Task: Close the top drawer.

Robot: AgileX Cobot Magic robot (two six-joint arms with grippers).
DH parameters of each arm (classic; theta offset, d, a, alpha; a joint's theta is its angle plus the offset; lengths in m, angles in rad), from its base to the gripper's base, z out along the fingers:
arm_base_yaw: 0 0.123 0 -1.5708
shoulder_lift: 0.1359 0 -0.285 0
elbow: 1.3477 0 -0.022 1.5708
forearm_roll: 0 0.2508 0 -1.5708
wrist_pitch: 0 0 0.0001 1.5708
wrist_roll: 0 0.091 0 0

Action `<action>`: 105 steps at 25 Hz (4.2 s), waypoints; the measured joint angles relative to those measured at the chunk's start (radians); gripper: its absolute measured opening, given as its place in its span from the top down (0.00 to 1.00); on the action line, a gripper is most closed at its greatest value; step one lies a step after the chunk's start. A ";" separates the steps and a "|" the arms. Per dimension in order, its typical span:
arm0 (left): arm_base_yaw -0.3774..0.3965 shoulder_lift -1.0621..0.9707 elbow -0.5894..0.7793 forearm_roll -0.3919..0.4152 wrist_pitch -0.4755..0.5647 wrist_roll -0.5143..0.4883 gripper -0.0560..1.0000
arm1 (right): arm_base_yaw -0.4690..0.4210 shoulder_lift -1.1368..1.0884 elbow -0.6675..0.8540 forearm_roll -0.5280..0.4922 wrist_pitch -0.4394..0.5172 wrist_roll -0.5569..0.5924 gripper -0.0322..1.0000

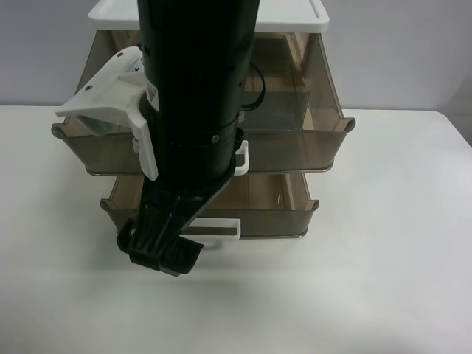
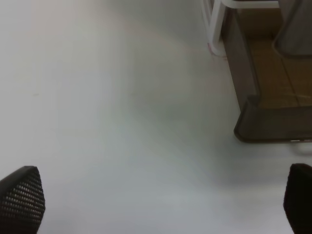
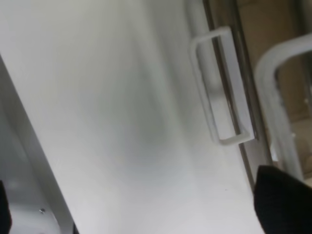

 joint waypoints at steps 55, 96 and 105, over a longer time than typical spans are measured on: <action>0.000 0.000 0.000 0.001 0.000 0.000 0.01 | -0.198 -0.110 -0.175 -0.096 -0.041 -0.058 0.01; 0.000 0.000 0.000 0.000 0.000 0.000 0.01 | -0.932 -1.728 1.023 0.031 -0.170 0.115 0.01; 0.000 0.000 0.000 0.000 0.000 0.000 0.01 | -0.973 -1.770 1.025 0.031 -0.173 0.118 0.01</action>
